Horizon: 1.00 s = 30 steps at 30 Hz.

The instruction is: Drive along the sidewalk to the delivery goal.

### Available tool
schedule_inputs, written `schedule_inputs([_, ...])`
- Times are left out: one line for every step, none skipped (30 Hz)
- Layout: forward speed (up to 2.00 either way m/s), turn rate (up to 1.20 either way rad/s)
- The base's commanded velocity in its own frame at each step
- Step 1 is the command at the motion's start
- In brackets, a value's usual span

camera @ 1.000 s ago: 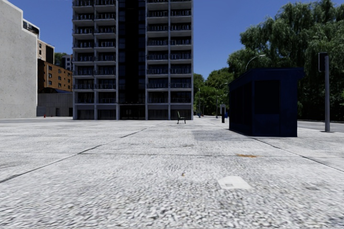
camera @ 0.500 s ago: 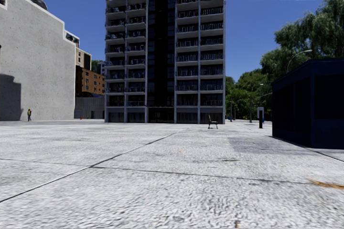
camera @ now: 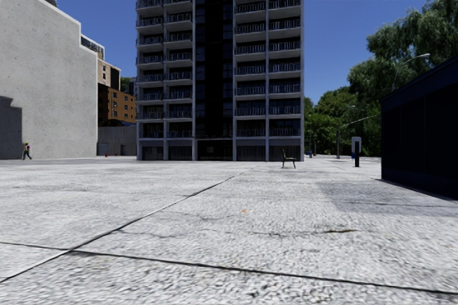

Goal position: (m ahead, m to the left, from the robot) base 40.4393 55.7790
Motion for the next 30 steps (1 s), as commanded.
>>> schedule_inputs([2.0,0.17])
schedule_inputs([2.0,0.17])
schedule_inputs([2.0,0.26])
schedule_inputs([2.0,0.44])
schedule_inputs([2.0,0.61])
schedule_inputs([2.0,0.61])
schedule_inputs([2.0,0.72])
schedule_inputs([2.0,0.78])
schedule_inputs([2.0,0.79])
schedule_inputs([2.0,0.79])
schedule_inputs([2.0,0.79])
schedule_inputs([2.0,0.79])
schedule_inputs([2.0,0.79])
schedule_inputs([2.0,0.79])
schedule_inputs([2.0,0.79])
schedule_inputs([2.0,0.75])
schedule_inputs([2.0,0.71])
schedule_inputs([2.0,0.7])
schedule_inputs([2.0,0.69])
schedule_inputs([2.0,0.69])
schedule_inputs([2.0,0.69])
schedule_inputs([2.0,0.69])
schedule_inputs([2.0,0.68])
schedule_inputs([2.0,0.68])
schedule_inputs([2.0,0.68])
schedule_inputs([2.0,0.68])
schedule_inputs([2.0,0.68])
schedule_inputs([2.0,0.68])
schedule_inputs([2.0,0.68])
schedule_inputs([2.0,0.68])
